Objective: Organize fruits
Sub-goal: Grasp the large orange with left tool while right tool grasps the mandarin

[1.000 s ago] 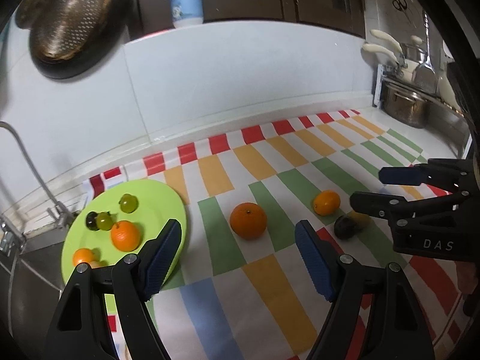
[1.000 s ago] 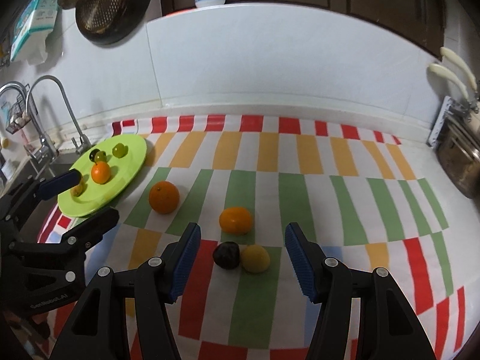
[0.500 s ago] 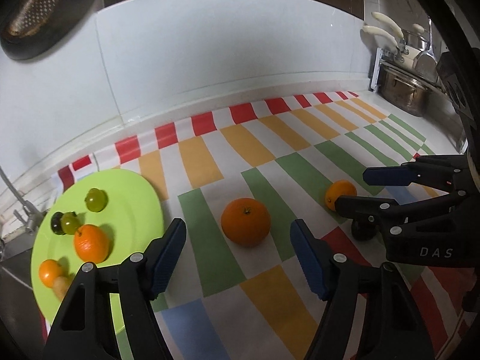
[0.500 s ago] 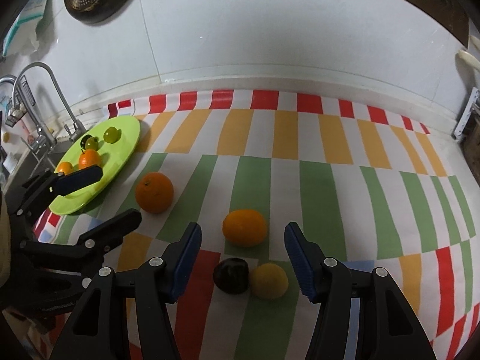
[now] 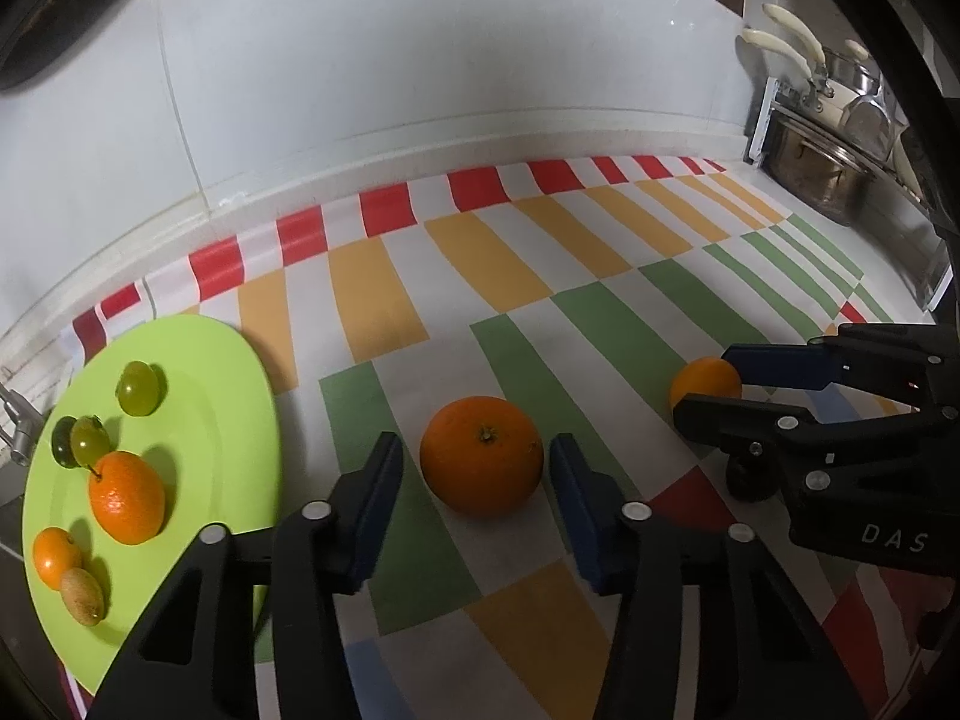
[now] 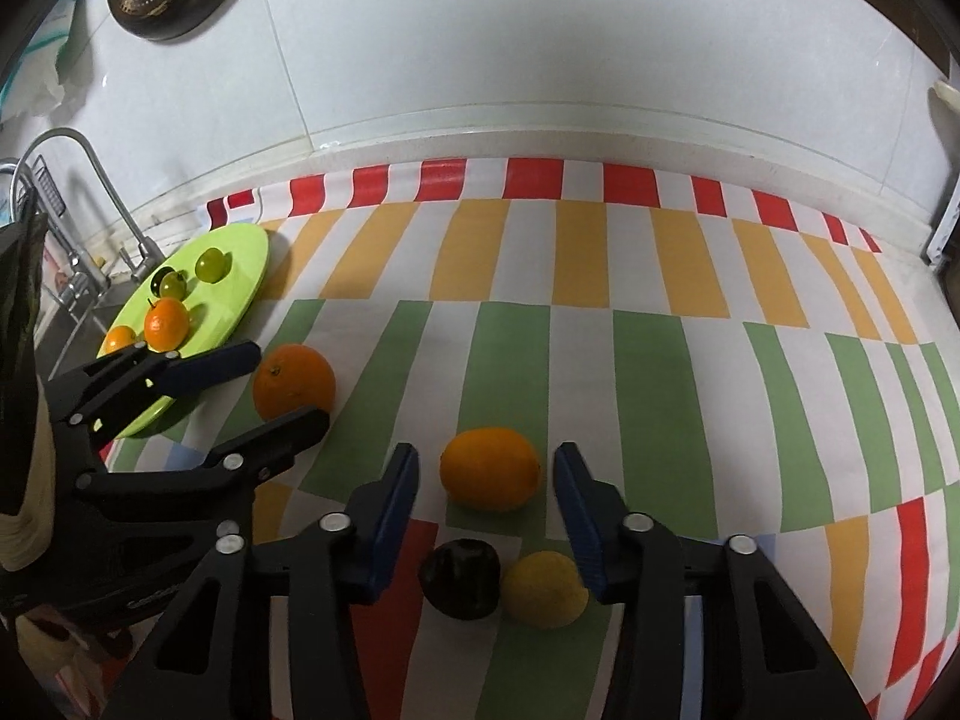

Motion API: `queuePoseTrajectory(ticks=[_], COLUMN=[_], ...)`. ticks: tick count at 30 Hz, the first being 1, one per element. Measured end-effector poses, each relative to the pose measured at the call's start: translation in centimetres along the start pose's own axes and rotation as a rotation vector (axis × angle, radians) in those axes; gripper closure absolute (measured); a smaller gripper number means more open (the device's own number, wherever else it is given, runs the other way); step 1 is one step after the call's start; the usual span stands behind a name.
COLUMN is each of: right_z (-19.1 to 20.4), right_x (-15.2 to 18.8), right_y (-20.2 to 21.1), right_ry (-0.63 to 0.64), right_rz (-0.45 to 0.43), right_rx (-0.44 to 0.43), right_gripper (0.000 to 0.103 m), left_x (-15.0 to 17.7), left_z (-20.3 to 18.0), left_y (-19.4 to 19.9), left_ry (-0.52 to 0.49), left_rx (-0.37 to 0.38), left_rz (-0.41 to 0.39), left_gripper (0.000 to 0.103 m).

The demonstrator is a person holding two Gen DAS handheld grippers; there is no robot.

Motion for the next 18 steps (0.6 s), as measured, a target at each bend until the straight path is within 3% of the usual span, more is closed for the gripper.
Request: queuePoseTrajectory(ticks=[8, 18], right_z=[0.1, 0.5], right_x=[0.0, 0.2], right_y=[-0.6, 0.8], right_ry=[0.011, 0.015], right_rz=[0.010, -0.031], right_rx=[0.006, -0.003], right_gripper=[0.065, 0.066], left_x=[0.4, 0.5], left_z=[0.0, 0.6], left_y=[-0.4, 2.8], left_ry=[0.022, 0.066], left_rx=[0.015, -0.019], left_rz=[0.013, -0.045], left_gripper=[0.062, 0.062])
Point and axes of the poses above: each gripper's, at about its wrist camera, not at the fingertips, and y roughly against the way its jaws point, z to its left, x to its underside, the point moved 2 cm from there along -y, roughly the way its jaws point, and after that the axes turned 8 degrees about z, right-handed, at the moved point
